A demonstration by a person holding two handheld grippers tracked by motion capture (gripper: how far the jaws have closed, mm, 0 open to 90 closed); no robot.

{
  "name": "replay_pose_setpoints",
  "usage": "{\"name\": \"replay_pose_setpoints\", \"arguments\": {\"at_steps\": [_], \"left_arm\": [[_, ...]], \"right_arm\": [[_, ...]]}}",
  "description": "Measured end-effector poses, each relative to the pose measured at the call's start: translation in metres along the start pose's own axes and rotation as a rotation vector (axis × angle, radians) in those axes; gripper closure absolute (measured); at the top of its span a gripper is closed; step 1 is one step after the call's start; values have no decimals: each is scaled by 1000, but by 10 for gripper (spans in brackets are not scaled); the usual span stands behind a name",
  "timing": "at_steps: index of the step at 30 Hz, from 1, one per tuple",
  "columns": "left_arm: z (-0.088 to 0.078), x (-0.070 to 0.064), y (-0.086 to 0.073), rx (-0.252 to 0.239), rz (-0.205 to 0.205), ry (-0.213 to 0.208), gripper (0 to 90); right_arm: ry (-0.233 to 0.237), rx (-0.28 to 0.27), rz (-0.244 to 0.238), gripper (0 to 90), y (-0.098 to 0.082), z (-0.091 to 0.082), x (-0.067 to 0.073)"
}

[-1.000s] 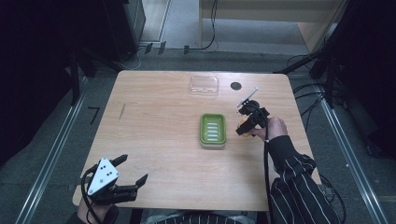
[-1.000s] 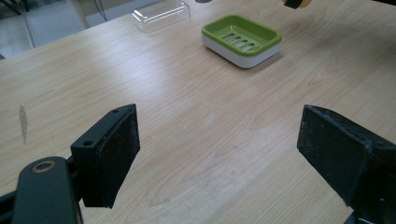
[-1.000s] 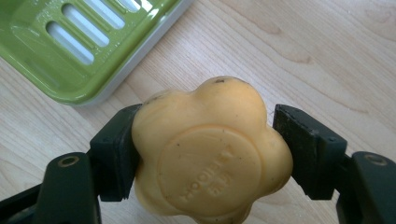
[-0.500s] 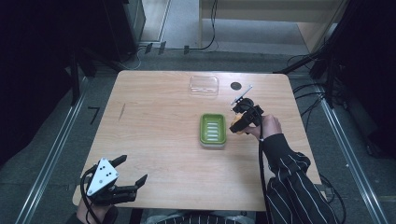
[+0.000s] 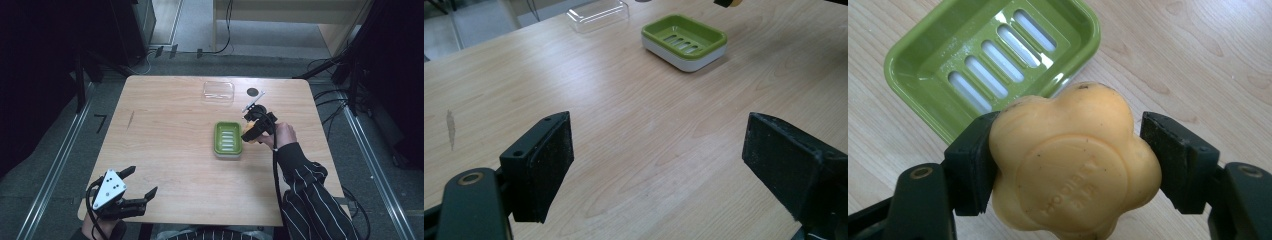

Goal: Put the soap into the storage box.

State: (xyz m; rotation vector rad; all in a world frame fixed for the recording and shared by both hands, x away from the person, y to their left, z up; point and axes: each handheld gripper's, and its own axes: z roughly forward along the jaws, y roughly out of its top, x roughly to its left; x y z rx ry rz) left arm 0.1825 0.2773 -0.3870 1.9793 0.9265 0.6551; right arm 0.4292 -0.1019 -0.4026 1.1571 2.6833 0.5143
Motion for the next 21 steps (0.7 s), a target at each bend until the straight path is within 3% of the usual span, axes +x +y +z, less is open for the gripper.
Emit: {"name": "replay_pose_setpoints", "arguments": {"at_steps": [21], "left_arm": [[-5, 0, -3, 3, -8, 14, 136]], "right_arm": [[27, -4, -51, 283, 21, 10, 14]]}}
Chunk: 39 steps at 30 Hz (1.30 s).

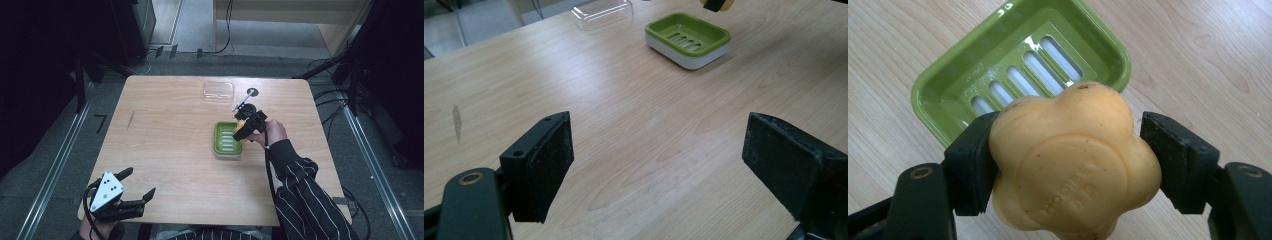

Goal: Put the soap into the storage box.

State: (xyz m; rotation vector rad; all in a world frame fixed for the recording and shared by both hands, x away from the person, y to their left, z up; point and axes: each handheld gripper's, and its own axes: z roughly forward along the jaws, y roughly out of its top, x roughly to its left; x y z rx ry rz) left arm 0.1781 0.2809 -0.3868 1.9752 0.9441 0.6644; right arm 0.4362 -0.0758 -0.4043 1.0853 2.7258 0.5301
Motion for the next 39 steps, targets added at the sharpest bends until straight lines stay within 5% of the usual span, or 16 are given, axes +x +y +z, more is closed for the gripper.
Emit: {"name": "replay_pose_setpoints", "arguments": {"at_steps": [22, 39], "left_arm": [[0, 0, 0, -2, -4, -1, 136], [0, 0, -1, -2, -4, 0, 136]], "right_arm": [[27, 0, -53, 283, 27, 13, 7], [50, 71, -85, 283, 37, 30, 16]]}}
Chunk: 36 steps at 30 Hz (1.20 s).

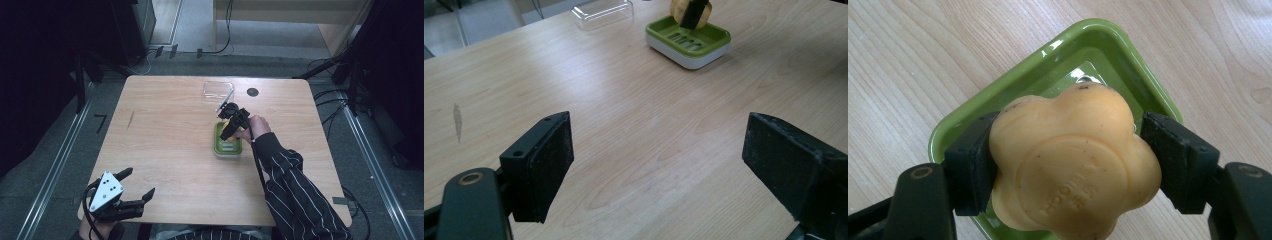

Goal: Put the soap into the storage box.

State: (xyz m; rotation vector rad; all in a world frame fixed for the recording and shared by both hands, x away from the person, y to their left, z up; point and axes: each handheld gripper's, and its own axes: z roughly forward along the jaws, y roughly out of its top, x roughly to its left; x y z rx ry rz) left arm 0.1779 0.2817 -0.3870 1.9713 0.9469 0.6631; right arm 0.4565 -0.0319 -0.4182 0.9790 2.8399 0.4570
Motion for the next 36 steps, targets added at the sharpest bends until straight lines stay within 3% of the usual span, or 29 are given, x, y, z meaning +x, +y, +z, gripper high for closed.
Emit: {"name": "replay_pose_setpoints", "arguments": {"at_steps": [36], "left_arm": [[0, 0, 0, -2, 1, 1, 136]], "right_arm": [[-5, 69, -23, 282, 3, 18, 3]]}}
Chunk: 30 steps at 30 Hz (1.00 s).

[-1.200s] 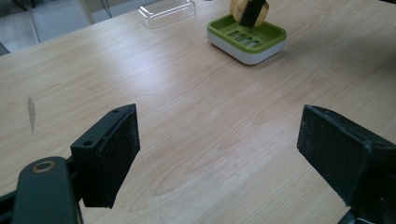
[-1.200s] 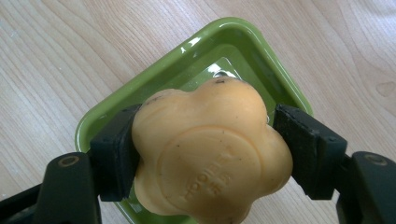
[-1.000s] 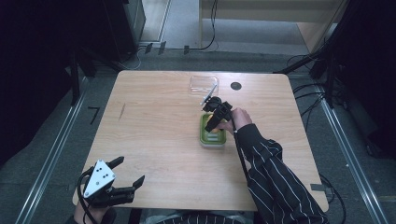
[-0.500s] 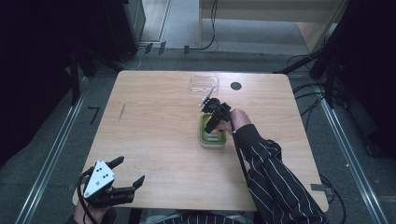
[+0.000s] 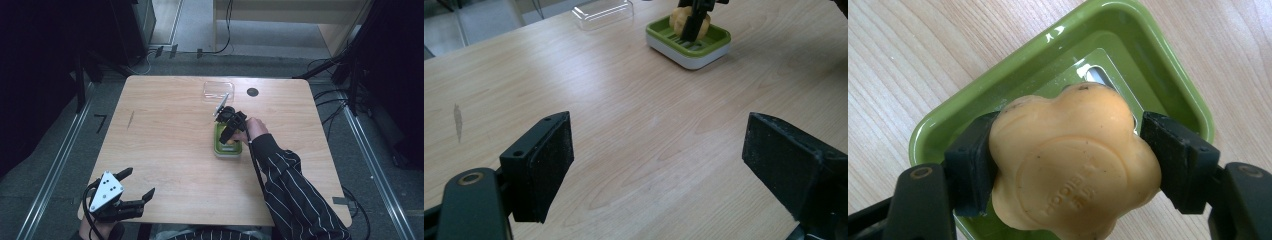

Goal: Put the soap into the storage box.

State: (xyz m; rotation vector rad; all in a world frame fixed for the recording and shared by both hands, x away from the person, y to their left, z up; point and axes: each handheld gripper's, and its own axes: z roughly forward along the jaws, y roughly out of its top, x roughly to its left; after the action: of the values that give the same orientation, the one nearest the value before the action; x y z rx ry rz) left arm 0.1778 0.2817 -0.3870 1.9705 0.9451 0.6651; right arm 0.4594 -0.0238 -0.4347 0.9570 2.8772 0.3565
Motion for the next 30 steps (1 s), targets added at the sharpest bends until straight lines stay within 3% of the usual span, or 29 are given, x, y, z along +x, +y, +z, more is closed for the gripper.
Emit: {"name": "replay_pose_setpoints", "arguments": {"at_steps": [30], "left_arm": [[0, 0, 0, 0, 0, -1, 136]], "right_arm": [[-19, 19, -12, 280, 1, 14, 3]]}}
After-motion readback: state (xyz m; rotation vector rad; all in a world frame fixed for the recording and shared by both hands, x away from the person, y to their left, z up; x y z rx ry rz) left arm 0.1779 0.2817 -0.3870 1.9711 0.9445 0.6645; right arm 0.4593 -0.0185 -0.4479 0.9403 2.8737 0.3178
